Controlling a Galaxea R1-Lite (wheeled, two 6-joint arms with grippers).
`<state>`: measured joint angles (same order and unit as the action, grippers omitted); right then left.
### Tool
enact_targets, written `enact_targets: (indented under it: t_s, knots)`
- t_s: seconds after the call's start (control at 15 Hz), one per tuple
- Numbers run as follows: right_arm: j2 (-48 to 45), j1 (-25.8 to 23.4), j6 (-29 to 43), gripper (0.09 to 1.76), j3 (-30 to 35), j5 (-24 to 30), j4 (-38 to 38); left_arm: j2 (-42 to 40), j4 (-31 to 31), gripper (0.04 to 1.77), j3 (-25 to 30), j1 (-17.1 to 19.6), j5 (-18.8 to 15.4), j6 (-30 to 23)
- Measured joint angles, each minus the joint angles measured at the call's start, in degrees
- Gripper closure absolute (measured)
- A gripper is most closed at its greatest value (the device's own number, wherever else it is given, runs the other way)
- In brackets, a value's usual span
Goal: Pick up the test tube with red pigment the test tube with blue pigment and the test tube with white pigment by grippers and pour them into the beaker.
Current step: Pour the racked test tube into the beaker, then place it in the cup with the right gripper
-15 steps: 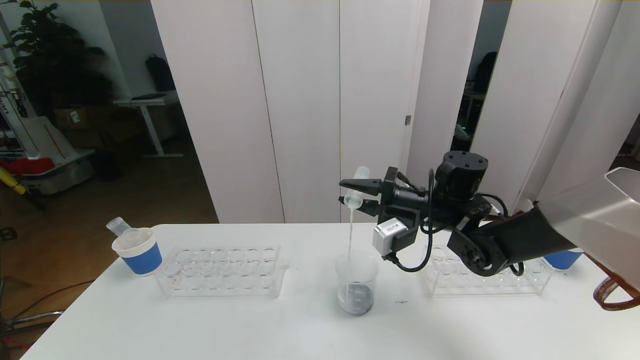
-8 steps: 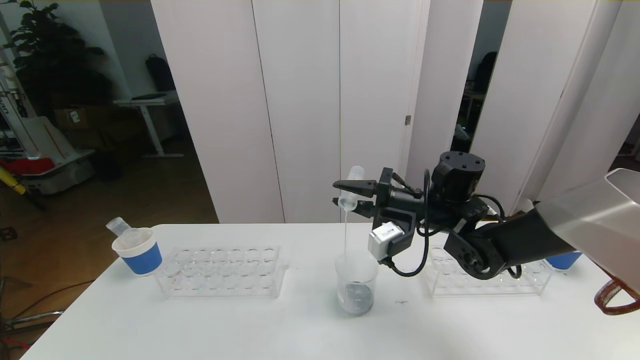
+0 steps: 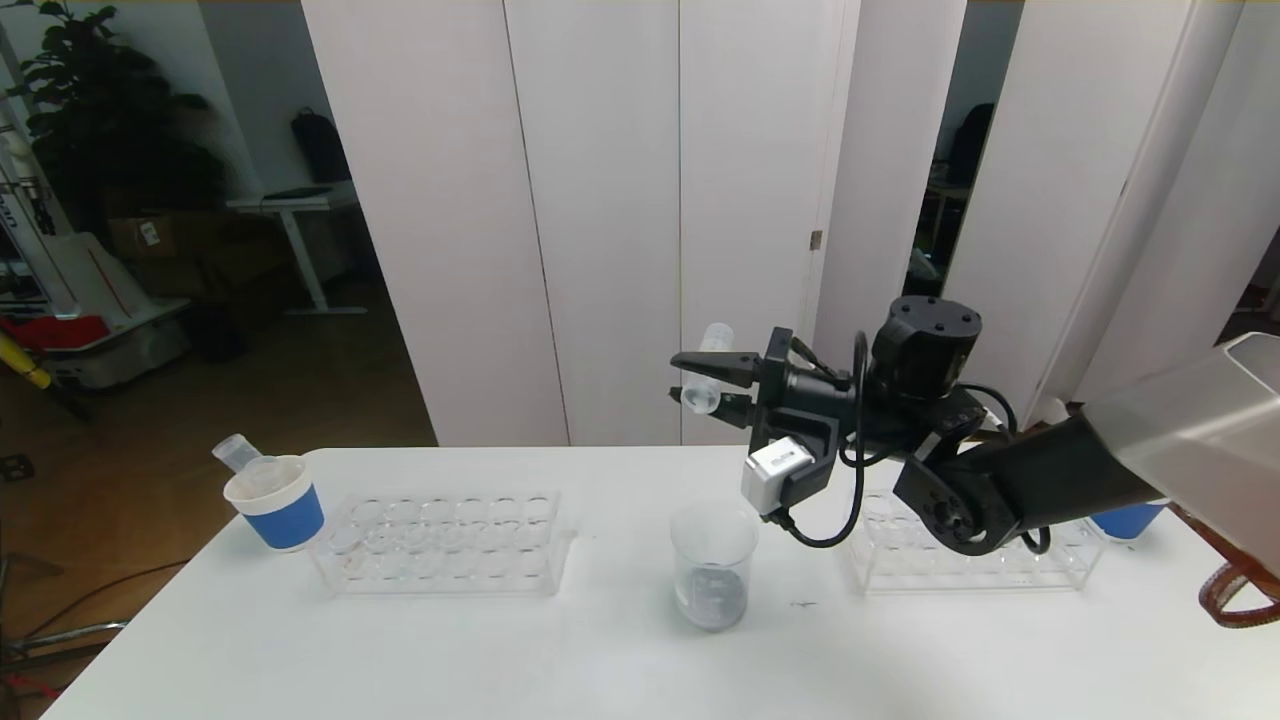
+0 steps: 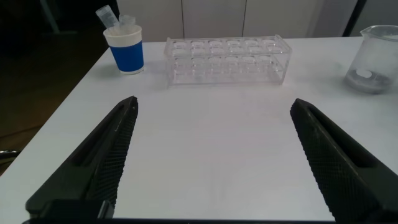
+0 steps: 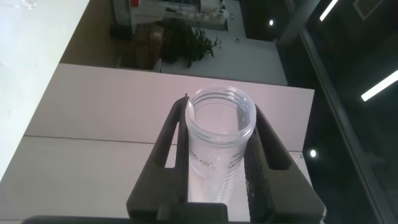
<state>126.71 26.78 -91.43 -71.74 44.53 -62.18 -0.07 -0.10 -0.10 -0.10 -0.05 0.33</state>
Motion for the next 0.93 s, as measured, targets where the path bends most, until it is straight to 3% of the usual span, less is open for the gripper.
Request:
enact_targets:
  t_s: [0.67,0.93]
  knots:
    - [-6.95,-0.05,3.47,1.27,3.80,-0.93,0.23,0.00,-0.01,0.06,0.00,0.00,0.00,0.00]
    - [-12.00,-0.20,11.72,1.27,9.34,-10.06,0.26,0.00,-0.01,0.06,0.00,0.00,-0.02,0.00]
